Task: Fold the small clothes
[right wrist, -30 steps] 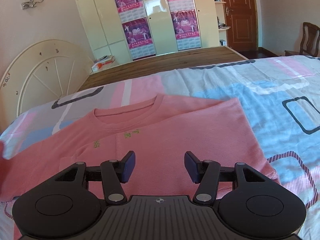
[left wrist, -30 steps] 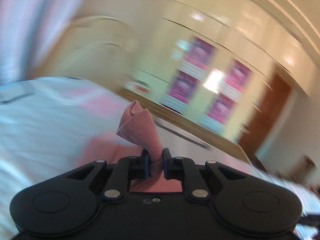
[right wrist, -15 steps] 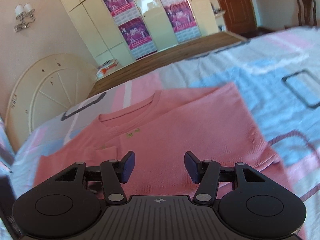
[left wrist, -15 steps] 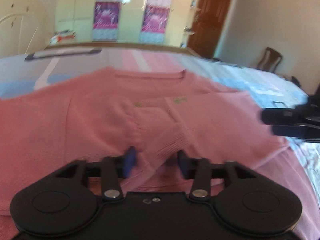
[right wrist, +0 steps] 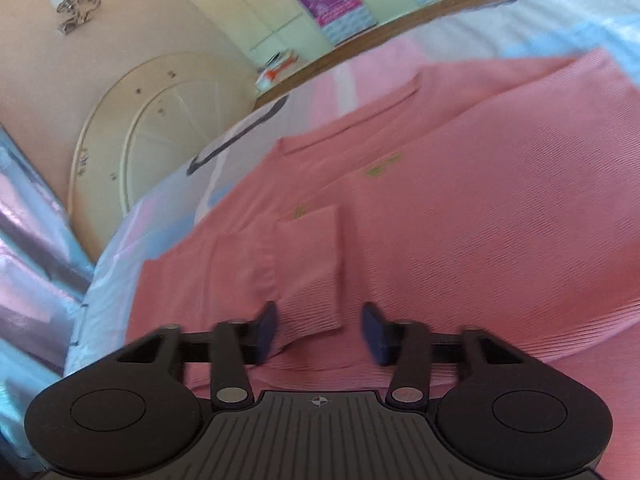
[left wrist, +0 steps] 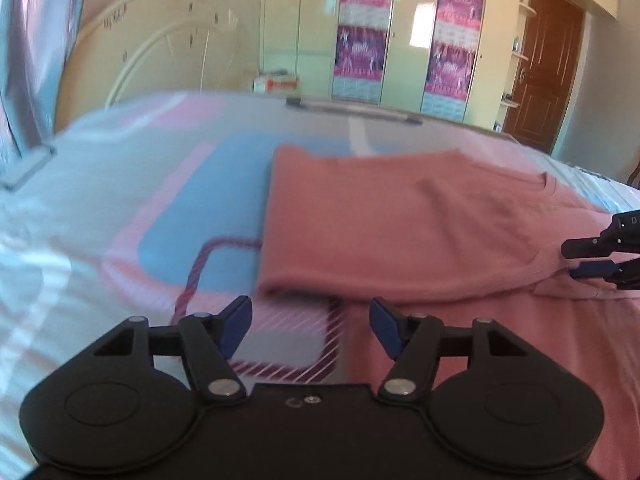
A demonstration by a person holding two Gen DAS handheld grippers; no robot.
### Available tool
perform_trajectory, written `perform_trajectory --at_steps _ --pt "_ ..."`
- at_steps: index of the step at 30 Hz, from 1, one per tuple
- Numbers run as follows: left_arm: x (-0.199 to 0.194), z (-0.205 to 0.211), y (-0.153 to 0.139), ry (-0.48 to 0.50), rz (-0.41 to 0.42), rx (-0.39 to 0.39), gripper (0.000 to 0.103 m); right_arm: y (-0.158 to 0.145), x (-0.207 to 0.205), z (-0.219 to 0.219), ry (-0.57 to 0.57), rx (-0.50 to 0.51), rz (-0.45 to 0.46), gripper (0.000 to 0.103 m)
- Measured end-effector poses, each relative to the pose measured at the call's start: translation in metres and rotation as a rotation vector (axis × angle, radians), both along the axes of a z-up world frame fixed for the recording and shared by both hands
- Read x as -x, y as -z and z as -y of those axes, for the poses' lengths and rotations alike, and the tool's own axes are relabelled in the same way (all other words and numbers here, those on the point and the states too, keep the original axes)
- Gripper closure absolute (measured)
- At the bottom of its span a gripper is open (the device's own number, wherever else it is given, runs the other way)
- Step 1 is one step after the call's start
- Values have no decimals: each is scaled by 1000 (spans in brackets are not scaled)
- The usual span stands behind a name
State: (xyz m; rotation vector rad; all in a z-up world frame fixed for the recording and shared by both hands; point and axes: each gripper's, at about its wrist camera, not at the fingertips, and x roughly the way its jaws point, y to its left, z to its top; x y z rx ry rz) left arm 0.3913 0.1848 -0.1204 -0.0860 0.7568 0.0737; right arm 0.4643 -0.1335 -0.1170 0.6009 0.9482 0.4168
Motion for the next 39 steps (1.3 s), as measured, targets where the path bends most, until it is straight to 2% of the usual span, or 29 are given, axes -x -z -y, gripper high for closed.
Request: perform_trajectory --at_steps 3,4,5,6,8,10,14,15,16,18,21,24,25,26,27,28,30,33,39 --pt "-10 -1 3 8 -15 30 40 5 -7 -9 4 -13 -21 70" --pt "-14 0 5 14 -15 19 40 5 -10 -12 2 -17 -19 71" --pt "-20 2 10 16 -22 9 41 6 -12 -14 2 -14 -19 80" --pt "-24 3 10 15 -24 3 41 4 -15 -17 -6 -5 -14 98" --pt "-25 6 9 38 -14 -37 41 -6 -16 -24 -32 37 34 98" --pt "-24 7 10 43 -5 -62 47 -27 -10 -30 -57 92 133 98" --pt "-25 0 6 27 9 -4 67 -75 16 -1 3 112 308 98" --pt "-27 0 7 35 6 0 74 -81 22 11 28 135 337 98" --pt "-28 0 7 41 6 13 78 -83 26 22 51 169 355 98" --pt "-30 2 9 42 7 26 83 -73 27 43 75 232 315 98" --pt "-31 5 9 58 9 32 93 -53 26 63 96 229 237 98" --pt "-34 9 7 66 5 11 92 -47 31 69 104 223 223 98" --pt "-35 11 6 68 4 -8 88 -47 35 70 103 222 226 98" --pt "-36 13 5 62 2 -34 78 -47 37 68 99 223 230 98" --pt "-37 14 5 56 5 -52 76 -46 39 66 93 225 230 98" --pt "-38 14 5 64 6 -46 77 -46 39 64 89 228 226 98" --pt "-40 9 7 90 3 8 93 -42 40 66 88 232 214 98" --pt "-40 5 7 69 6 46 94 -33 34 64 95 239 188 98" --pt "-37 2 9 70 -1 58 93 -18 37 66 93 270 154 98"
